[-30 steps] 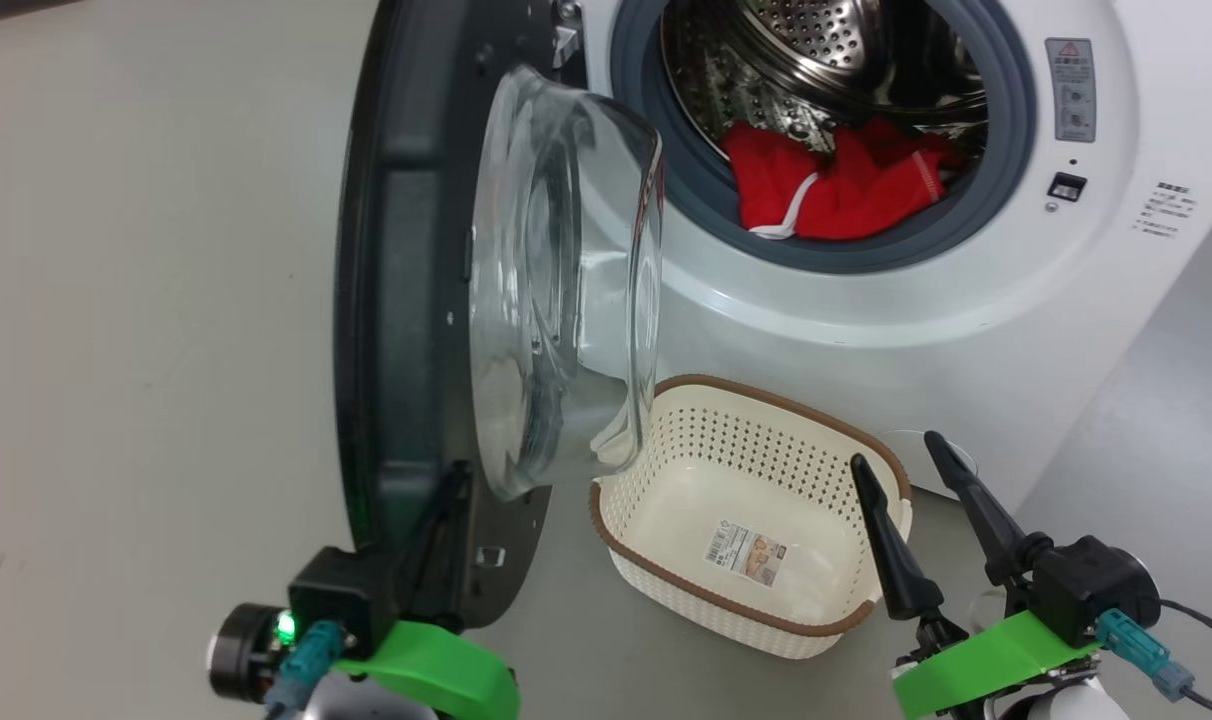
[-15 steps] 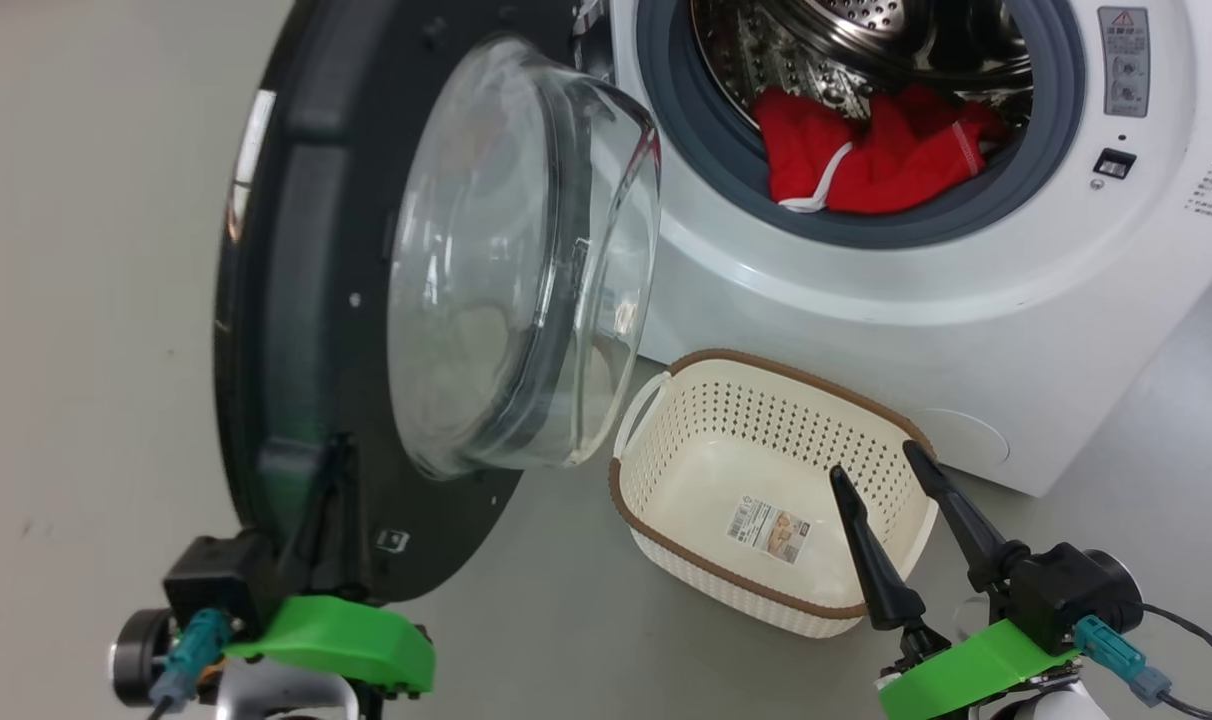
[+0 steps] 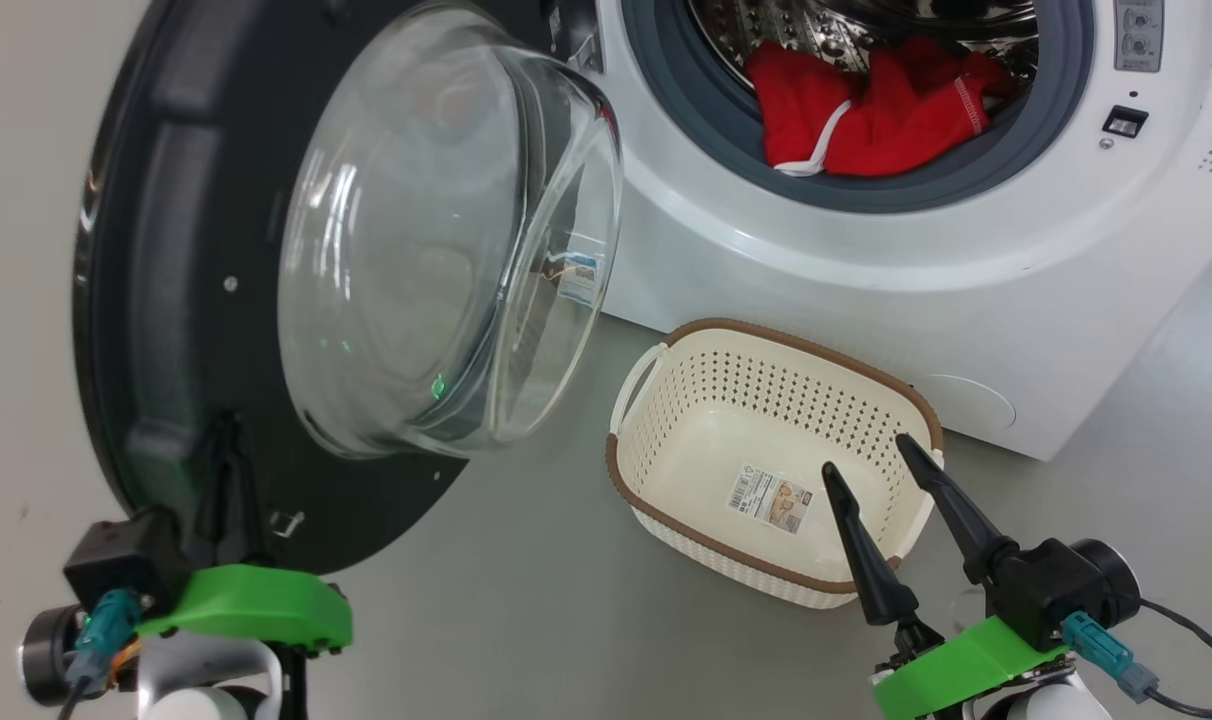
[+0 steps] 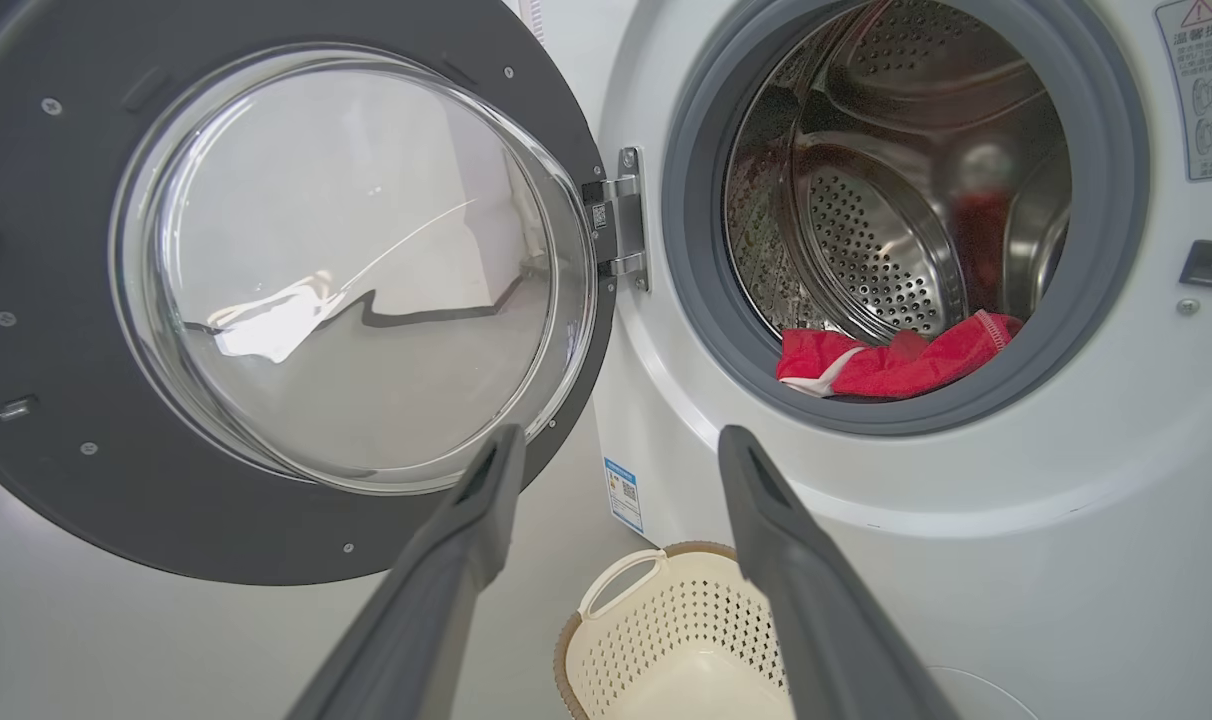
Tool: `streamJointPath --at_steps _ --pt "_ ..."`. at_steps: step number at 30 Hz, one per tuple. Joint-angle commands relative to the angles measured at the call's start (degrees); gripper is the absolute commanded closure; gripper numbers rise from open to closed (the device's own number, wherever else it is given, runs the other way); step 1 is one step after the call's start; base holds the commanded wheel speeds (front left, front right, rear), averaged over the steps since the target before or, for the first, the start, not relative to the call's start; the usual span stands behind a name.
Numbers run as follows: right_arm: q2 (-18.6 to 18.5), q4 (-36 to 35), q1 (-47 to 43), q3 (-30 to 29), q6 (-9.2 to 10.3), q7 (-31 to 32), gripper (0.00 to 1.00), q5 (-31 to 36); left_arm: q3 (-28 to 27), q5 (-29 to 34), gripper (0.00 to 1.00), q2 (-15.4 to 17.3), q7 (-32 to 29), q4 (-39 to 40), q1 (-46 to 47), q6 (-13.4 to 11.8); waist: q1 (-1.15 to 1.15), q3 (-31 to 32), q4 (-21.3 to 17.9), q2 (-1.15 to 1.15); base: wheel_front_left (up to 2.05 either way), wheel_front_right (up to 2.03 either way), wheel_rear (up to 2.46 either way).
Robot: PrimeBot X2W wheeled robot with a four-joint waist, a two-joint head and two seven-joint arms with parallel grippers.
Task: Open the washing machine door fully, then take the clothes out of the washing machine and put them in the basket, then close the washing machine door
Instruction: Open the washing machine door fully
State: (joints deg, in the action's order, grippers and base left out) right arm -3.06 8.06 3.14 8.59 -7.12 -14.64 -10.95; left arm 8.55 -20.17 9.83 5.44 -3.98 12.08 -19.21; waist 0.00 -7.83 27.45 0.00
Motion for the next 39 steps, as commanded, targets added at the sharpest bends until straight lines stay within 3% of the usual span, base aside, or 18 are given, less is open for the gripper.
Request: streamJointPath --at_steps 1,9,21,39 --pt "0.18 -1.53 2.3 1.84 -0.36 -0.36 0.0 0.23 -3.9 -0.7 1.0 2.39 1.13 -0.02 2.68 -0.92 0.0 -0.26 -0.03 0.0 0.0 0.0 0.0" --pt "0.18 -1.43 2.75 1.84 -0.36 -0.36 0.0 1.08 -6.13 -0.81 1.0 3.44 7.16 -3.53 5.37 0.08 0.0 -1.45 0.37 0.0 0.0 0.0 0.0" --pt "0.13 -2.21 3.79 2.09 -0.36 -0.36 0.0 2.02 -7.65 -0.74 1.0 5.34 8.65 -9.7 8.27 0.94 0.0 -3.51 -1.08 0.0 0.0 0.0 0.0" --pt "-0.92 -3.39 4.44 1.99 -0.36 -0.36 0.0 2.92 -15.3 0.62 1.0 6.3 9.54 -14.15 11.1 2.66 0.0 -6.32 -3.46 0.0 0.0 0.0 0.0"
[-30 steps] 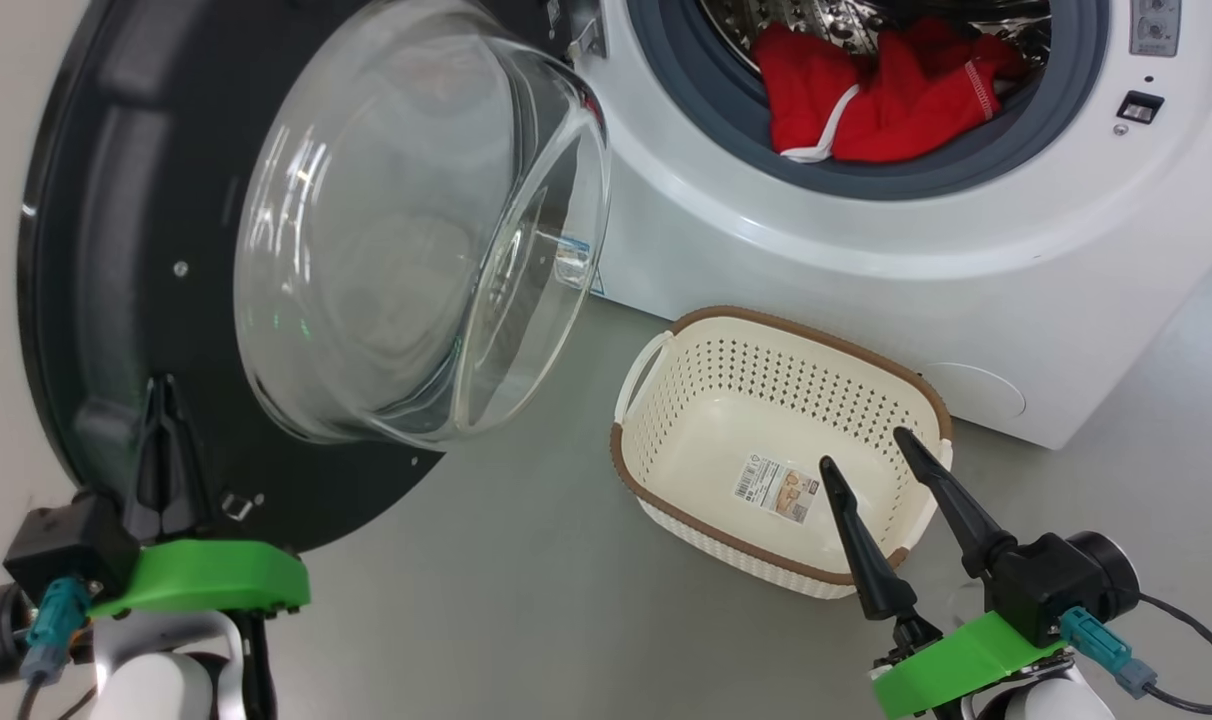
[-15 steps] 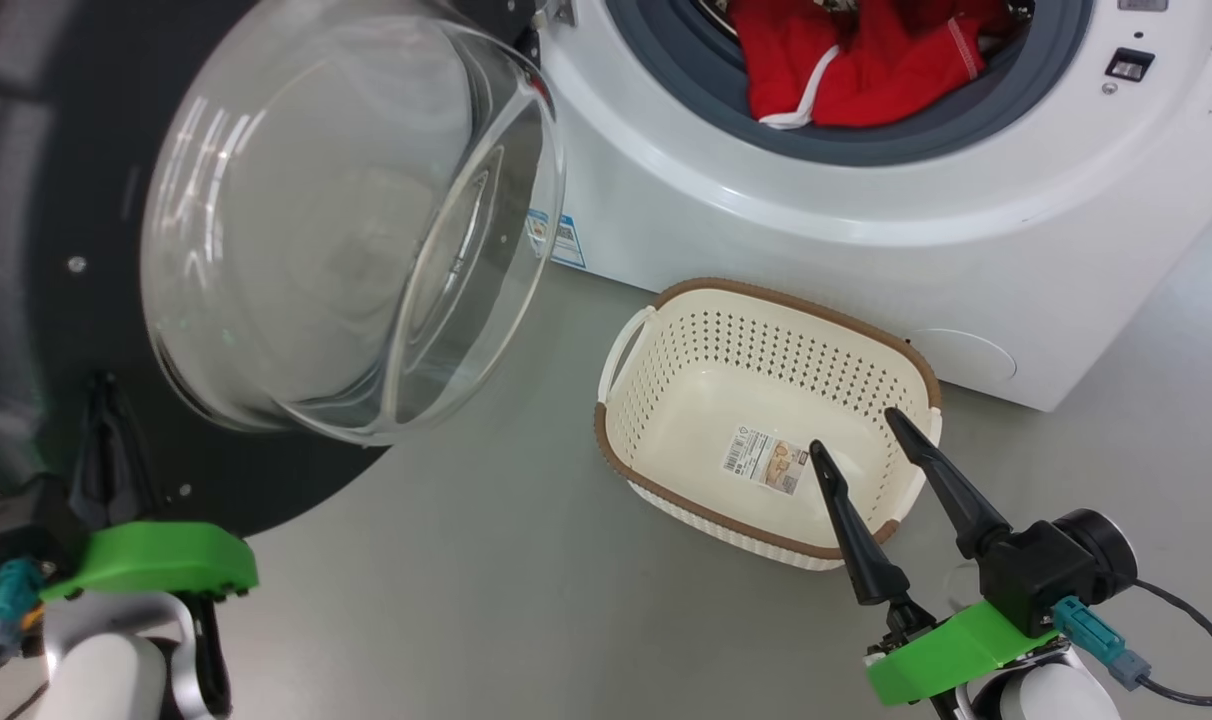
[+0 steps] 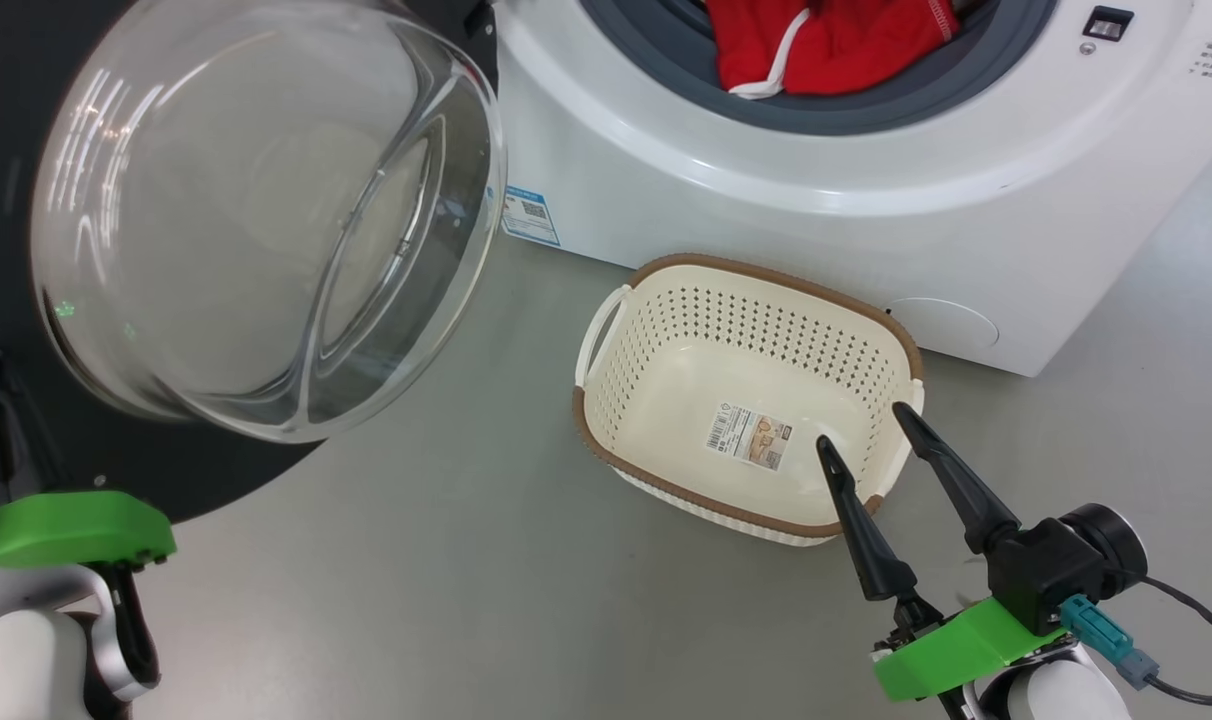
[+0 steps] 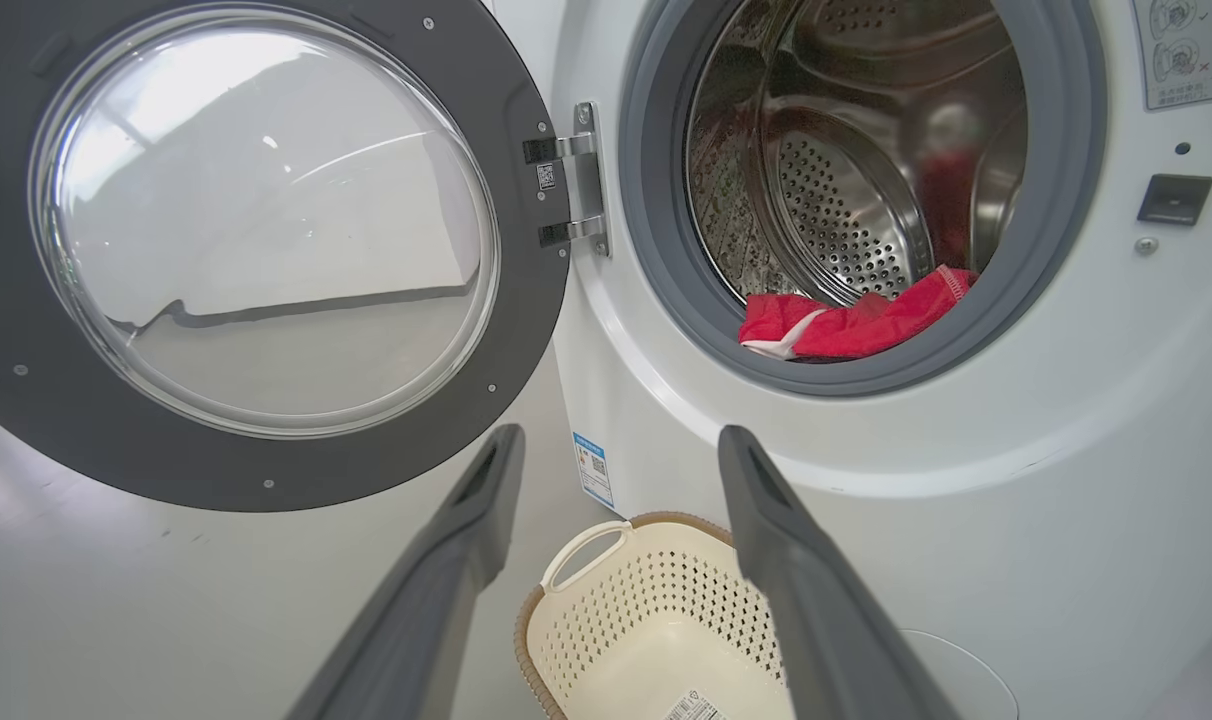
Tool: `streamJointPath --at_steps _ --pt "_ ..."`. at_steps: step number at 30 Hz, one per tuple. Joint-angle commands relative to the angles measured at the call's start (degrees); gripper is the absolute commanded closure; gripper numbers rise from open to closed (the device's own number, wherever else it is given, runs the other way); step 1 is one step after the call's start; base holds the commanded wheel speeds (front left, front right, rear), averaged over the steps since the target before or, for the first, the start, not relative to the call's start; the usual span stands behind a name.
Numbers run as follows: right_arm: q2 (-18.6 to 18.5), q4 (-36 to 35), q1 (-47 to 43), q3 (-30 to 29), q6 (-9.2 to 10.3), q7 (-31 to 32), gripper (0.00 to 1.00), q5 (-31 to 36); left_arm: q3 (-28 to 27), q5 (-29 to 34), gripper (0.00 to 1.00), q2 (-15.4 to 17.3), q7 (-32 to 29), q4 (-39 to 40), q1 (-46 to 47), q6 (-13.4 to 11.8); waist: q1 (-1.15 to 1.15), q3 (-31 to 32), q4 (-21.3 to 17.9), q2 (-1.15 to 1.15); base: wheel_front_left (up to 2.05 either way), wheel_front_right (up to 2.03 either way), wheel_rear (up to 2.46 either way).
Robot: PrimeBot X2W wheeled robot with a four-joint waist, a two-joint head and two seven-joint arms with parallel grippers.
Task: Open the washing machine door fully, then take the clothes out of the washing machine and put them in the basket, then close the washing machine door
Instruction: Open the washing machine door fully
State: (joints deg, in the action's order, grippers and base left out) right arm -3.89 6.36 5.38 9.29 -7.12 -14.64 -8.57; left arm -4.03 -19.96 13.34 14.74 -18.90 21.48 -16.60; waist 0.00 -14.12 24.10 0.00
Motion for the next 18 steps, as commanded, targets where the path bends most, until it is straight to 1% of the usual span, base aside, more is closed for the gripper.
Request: streamJointPath --at_steps 1,6,11,12,13,14,15,18 --pt "-0.09 -1.69 2.21 1.3 -0.36 -0.36 0.0 0.54 -3.03 0.72 1.0 2.65 0.25 0.64 1.66 0.11 0.0 -0.05 -0.23 0.0 0.0 0.0 0.0" --pt "-0.04 -1.58 2.08 1.21 -0.36 -0.36 0.0 0.48 -4.42 2.34 1.0 1.86 0.25 0.12 1.67 0.52 0.0 0.28 -0.37 0.0 0.0 0.0 0.0" --pt "0.26 -1.26 1.91 1.6 -0.36 -0.36 0.0 0.35 -5.24 2.85 1.0 0.3 0.25 -0.27 1.4 1.7 0.0 1.15 -0.19 0.0 0.0 0.0 0.0" --pt "0.33 -1.12 1.88 1.73 -0.36 -0.36 0.0 0.28 -5.28 3.12 0.74 0.06 0.25 -0.14 1.14 1.71 0.0 1.45 -0.22 0.0 0.0 0.0 0.0" --pt "0.4 -0.94 1.87 1.84 -0.36 -0.36 0.0 0.19 -5.2 3.47 0.52 -0.23 0.25 0.32 0.79 1.69 0.0 1.71 -0.26 0.0 0.0 0.0 0.0" --pt "0.47 -0.83 1.9 1.92 -0.36 -0.36 0.0 0.07 -5.03 3.73 0.08 -0.59 0.25 1.06 0.38 1.77 0.0 1.94 -0.31 0.0 0.0 0.0 0.0" --pt "0.53 -0.78 1.99 1.93 -0.36 -0.36 0.0 -0.04 -4.74 4.05 0.0 -0.85 0.25 1.85 -0.12 1.95 0.0 2.23 -0.38 0.0 0.0 0.0 0.0" --pt "0.71 -0.71 2.18 1.69 -0.36 -0.36 0.0 -0.32 -3.55 4.95 0.0 -1.54 0.26 5.4 -1.8 2.6 0.0 2.97 -0.78 0.0 0.0 0.0 0.0"
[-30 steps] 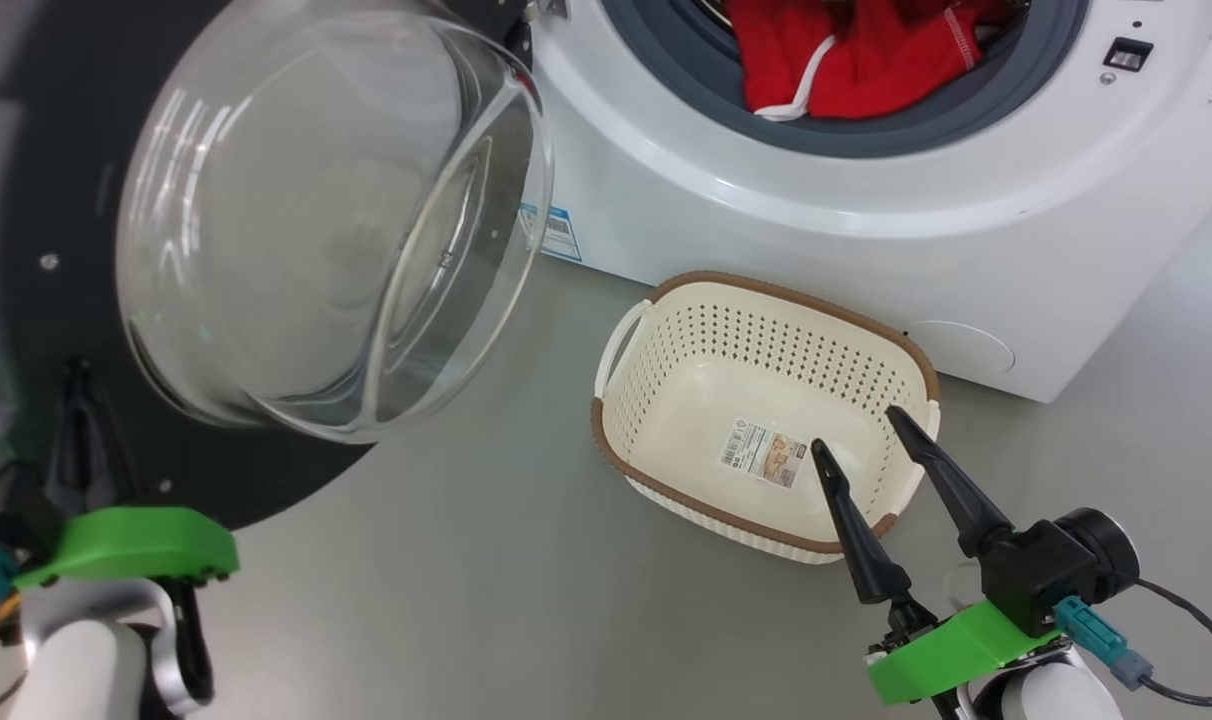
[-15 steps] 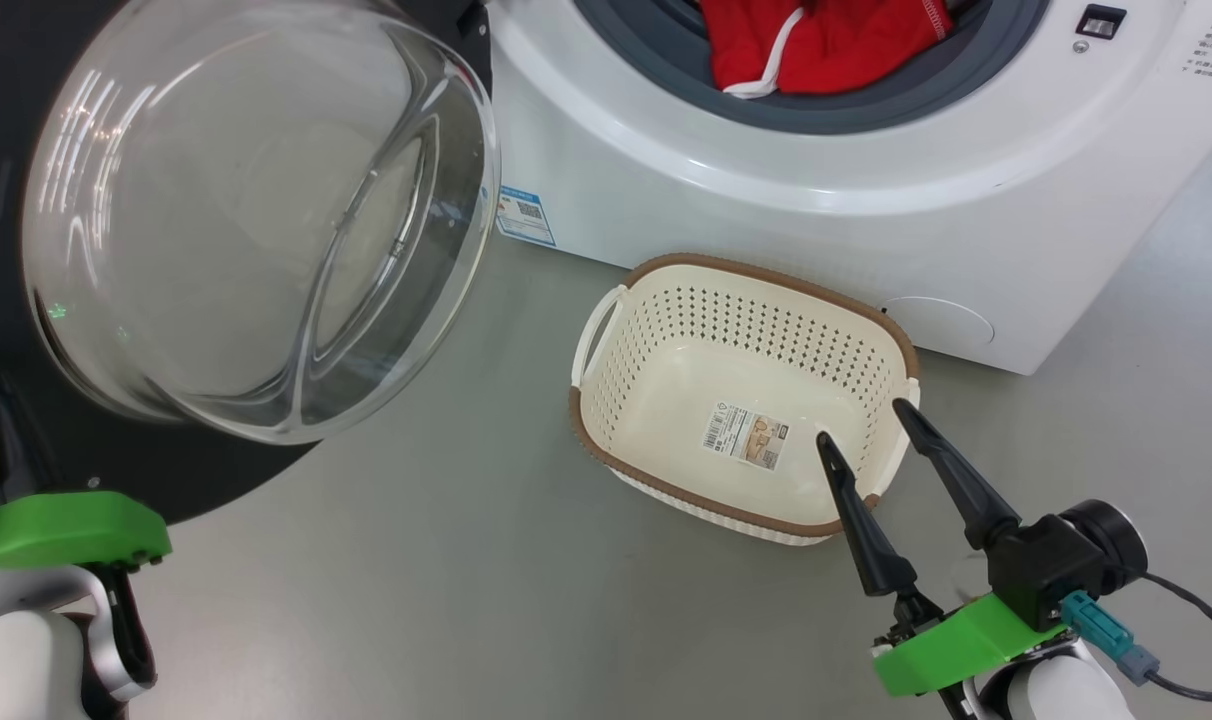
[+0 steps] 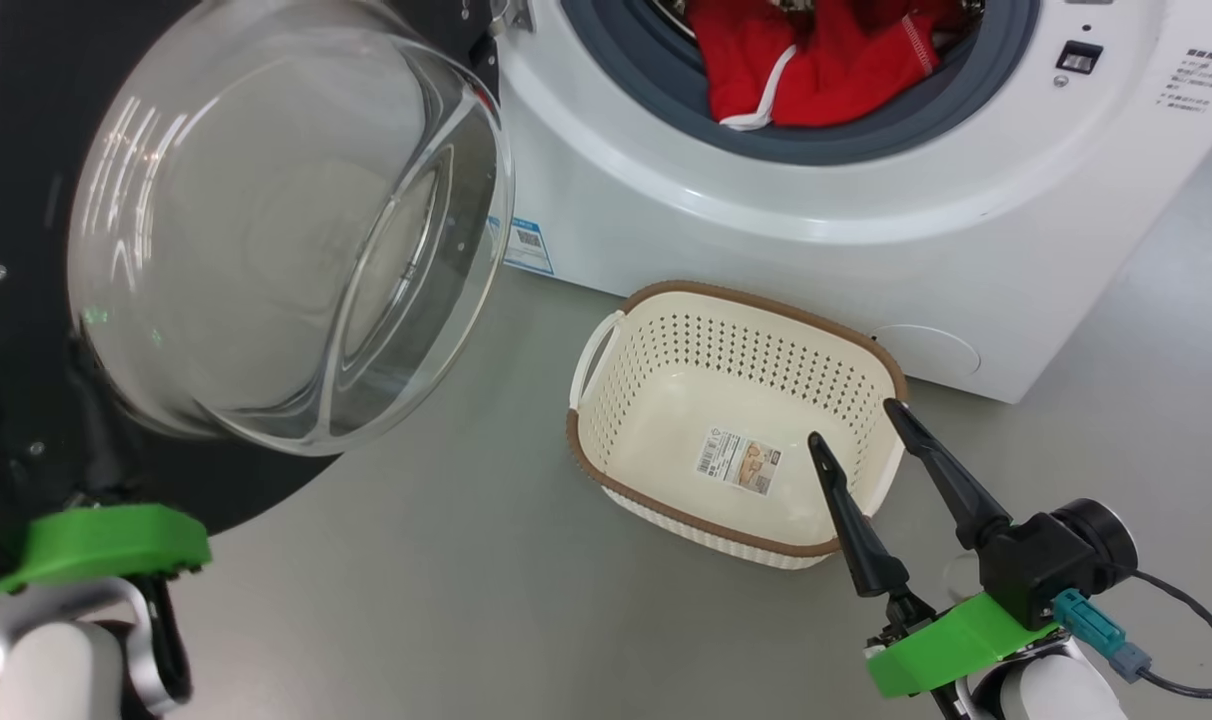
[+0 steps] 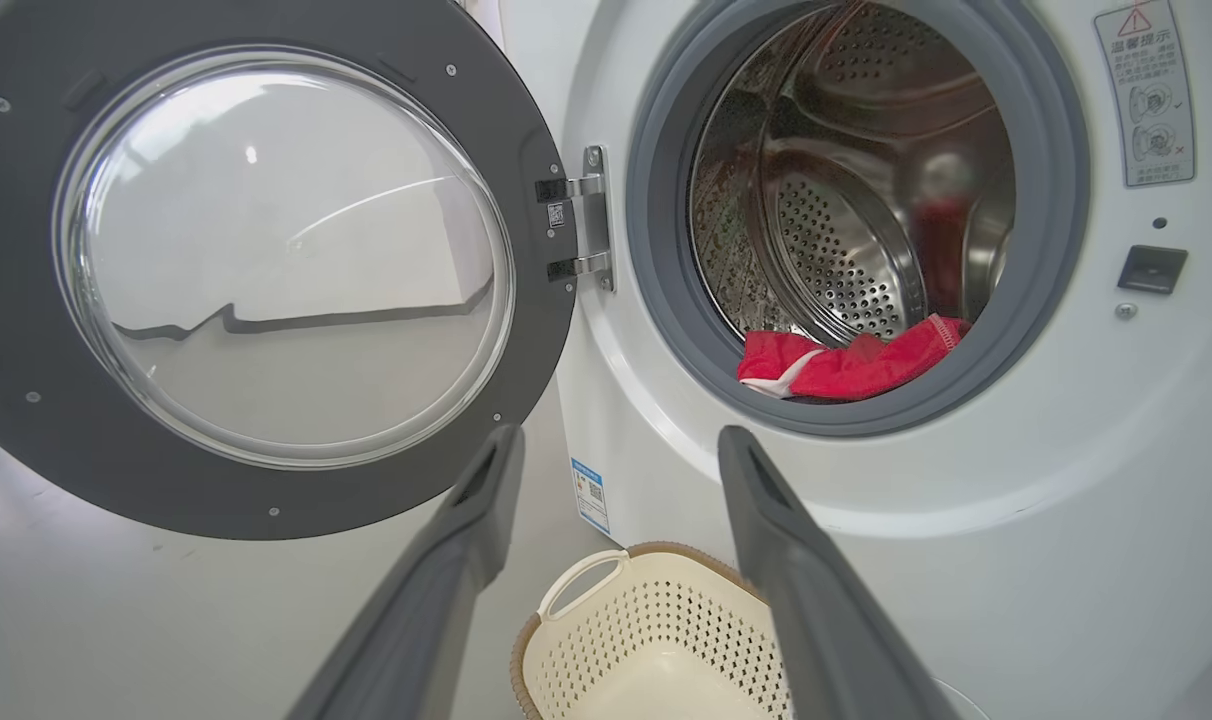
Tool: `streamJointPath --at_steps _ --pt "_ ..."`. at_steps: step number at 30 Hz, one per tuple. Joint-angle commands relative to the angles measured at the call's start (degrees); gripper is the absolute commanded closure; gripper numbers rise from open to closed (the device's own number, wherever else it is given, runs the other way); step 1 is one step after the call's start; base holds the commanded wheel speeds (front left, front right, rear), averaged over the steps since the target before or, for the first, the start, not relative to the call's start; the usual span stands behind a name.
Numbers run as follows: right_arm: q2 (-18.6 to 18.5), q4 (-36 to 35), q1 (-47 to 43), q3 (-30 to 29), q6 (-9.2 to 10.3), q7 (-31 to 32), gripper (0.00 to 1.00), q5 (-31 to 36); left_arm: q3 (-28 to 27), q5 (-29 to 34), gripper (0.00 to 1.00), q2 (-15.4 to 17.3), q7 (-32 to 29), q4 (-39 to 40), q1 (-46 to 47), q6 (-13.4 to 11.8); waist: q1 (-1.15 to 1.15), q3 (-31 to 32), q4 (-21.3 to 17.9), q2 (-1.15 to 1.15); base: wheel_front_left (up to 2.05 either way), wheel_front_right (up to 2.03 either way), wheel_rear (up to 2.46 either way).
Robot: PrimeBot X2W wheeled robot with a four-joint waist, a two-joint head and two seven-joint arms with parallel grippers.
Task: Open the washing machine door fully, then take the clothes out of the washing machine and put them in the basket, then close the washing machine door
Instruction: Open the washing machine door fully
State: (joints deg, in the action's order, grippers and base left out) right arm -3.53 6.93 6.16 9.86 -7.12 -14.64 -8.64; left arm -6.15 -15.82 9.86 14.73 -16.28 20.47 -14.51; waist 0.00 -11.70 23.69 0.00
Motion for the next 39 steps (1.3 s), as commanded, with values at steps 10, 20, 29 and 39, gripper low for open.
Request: streamJointPath --at_steps 10,20,29,39 --pt "0.62 -2.09 1.81 -1.98 -0.36 -0.36 0.0 -1.85 5.88 1.87 0.0 0.73 0.27 18.57 -4.03 7.16 0.0 3.27 -3.89 0.0 0.0 0.0 0.0" --pt "0.64 -2.43 3.99 -6.89 -0.36 -0.36 0.0 -2.08 10.37 -1.91 0.0 -2.61 0.27 19.07 -5.29 13.84 0.0 3.39 -10.96 0.0 0.0 0.0 0.0" --pt "0.65 -1.08 4.93 -8.99 -0.36 -0.36 0.0 -1.71 8.06 -2.85 0.0 -3.04 0.27 14.83 -8.39 16.72 0.0 4.11 -19.4 0.0 0.0 0.0 0.0" --pt "0.65 -2.06 3.4 -7.78 -0.36 -0.36 0.0 -2.21 7.37 -4.61 0.0 -1.01 0.27 13.53 -14.34 20.42 0.0 6.62 -26.64 0.0 0.0 0.0 0.0"
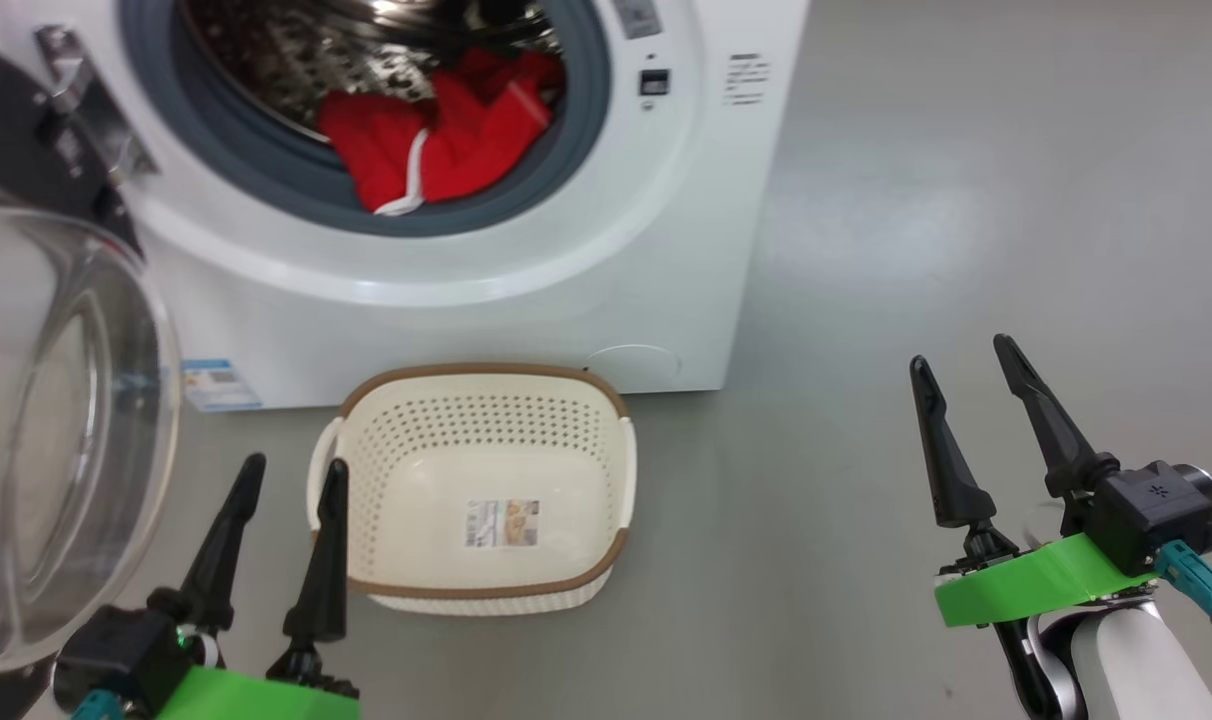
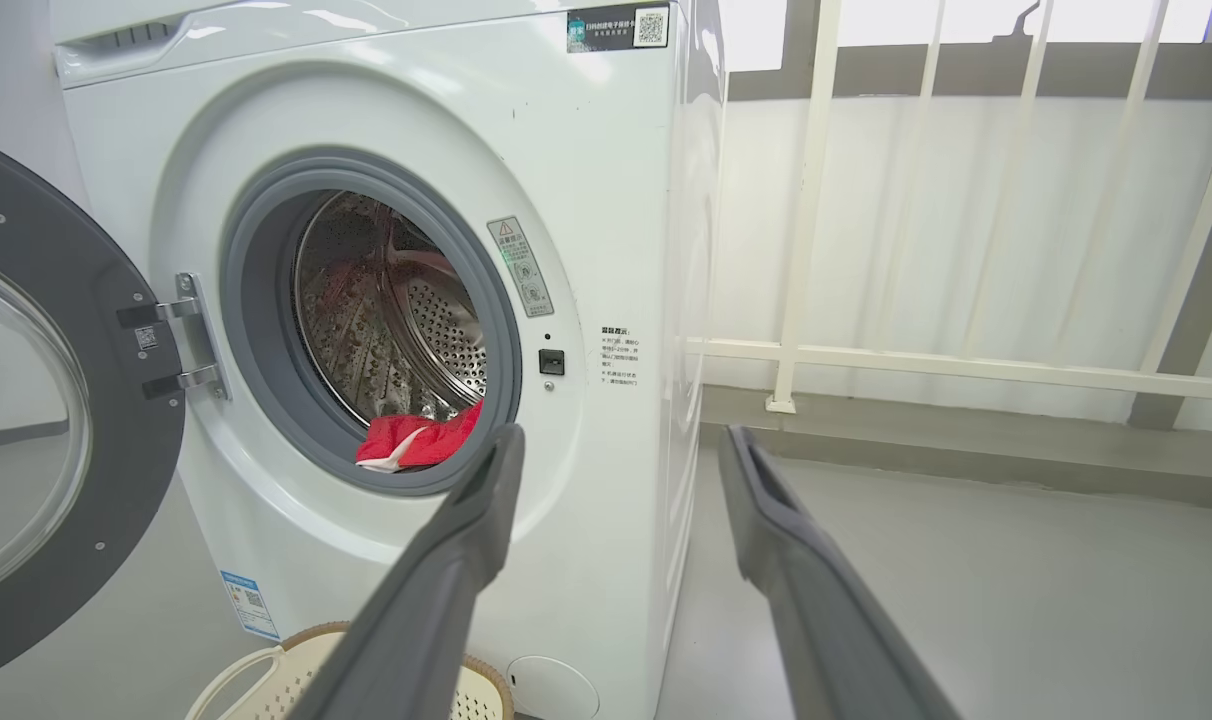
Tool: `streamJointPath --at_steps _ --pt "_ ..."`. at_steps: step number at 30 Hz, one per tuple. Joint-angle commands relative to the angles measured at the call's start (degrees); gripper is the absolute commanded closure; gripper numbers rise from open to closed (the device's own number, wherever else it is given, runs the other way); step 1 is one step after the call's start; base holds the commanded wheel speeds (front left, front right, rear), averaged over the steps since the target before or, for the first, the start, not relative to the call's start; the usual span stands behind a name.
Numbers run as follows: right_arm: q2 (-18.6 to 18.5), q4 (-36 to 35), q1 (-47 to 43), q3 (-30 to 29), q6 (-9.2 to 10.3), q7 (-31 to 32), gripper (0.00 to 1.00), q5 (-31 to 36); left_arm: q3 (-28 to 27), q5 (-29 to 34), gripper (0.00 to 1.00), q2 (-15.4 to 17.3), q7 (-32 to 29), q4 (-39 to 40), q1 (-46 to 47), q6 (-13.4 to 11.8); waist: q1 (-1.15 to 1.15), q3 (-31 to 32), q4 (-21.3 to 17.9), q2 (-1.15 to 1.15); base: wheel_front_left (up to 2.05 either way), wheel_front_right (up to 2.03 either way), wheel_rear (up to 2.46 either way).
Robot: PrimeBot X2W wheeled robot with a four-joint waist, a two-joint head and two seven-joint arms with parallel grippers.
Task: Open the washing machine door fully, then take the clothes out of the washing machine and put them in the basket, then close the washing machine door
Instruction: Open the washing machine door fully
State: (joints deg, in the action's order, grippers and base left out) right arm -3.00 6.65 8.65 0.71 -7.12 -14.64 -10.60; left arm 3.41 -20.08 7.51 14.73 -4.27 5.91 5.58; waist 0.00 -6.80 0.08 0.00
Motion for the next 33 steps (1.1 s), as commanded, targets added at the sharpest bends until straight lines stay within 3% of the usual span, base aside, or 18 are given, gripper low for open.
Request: streamJointPath --at_steps 1,12,33 --pt "0.12 -2.16 0.48 1.44 -0.36 -0.36 0.0 -0.4 -2.35 -0.16 0.0 1.48 0.27 1.87 -0.37 0.42 0.0 1.95 -3.47 0.0 0.0 0.0 0.0" --pt "0.12 -5.17 -3.57 1.08 -0.36 -0.36 0.0 -1.34 -2.69 2.74 0.0 1.28 0.27 2.74 -4.28 -0.01 0.0 4.39 -5.17 0.0 0.0 0.0 0.0" --pt "0.13 -5.45 -7.82 -1.03 -0.36 -0.36 0.0 -1.95 -3.69 5.59 0.0 -0.02 0.27 2.51 -7.19 -1.43 0.0 6.61 -3.52 0.0 0.0 0.0 0.0"
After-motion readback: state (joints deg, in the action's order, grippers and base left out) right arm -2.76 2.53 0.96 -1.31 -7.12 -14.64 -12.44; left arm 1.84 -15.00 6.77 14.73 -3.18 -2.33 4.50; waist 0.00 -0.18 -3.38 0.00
